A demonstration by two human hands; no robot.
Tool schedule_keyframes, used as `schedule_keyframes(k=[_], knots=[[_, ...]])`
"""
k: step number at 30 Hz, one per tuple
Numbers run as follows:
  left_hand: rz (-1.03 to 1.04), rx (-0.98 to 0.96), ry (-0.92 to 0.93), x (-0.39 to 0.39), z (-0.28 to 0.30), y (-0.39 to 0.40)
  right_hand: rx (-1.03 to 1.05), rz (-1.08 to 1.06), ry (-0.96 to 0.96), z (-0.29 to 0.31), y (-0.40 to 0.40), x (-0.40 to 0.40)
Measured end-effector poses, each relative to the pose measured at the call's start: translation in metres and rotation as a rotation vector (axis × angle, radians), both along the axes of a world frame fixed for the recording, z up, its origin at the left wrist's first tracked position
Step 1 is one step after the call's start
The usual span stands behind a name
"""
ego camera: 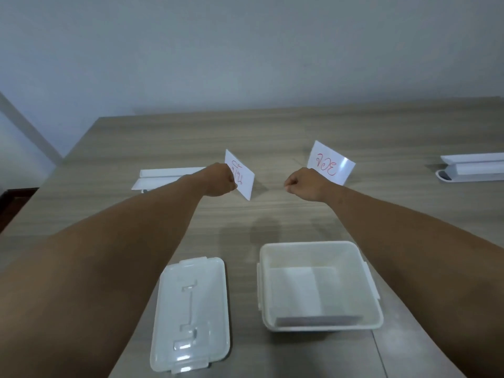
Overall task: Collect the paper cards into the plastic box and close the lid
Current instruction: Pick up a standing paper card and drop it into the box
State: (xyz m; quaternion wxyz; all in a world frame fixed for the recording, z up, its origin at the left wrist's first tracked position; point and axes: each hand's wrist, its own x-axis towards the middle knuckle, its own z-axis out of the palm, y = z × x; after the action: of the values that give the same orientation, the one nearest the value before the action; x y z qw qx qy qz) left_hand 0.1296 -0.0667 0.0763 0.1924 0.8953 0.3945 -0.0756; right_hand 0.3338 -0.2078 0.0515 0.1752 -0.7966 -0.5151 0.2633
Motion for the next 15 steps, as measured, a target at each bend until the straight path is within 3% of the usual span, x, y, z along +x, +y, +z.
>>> schedule_keyframes(k=[11,15], knots=[[0.028,-0.076,-0.097,0.002,-0.095,0.161,-0.182,-0.138,-0.093,-0.066,0.168,-0.008],[0.048,-0.115,-0.122,0.008,-0.134,0.193,-0.236,-0.228,-0.042,-0.103,0.220,-0.019]])
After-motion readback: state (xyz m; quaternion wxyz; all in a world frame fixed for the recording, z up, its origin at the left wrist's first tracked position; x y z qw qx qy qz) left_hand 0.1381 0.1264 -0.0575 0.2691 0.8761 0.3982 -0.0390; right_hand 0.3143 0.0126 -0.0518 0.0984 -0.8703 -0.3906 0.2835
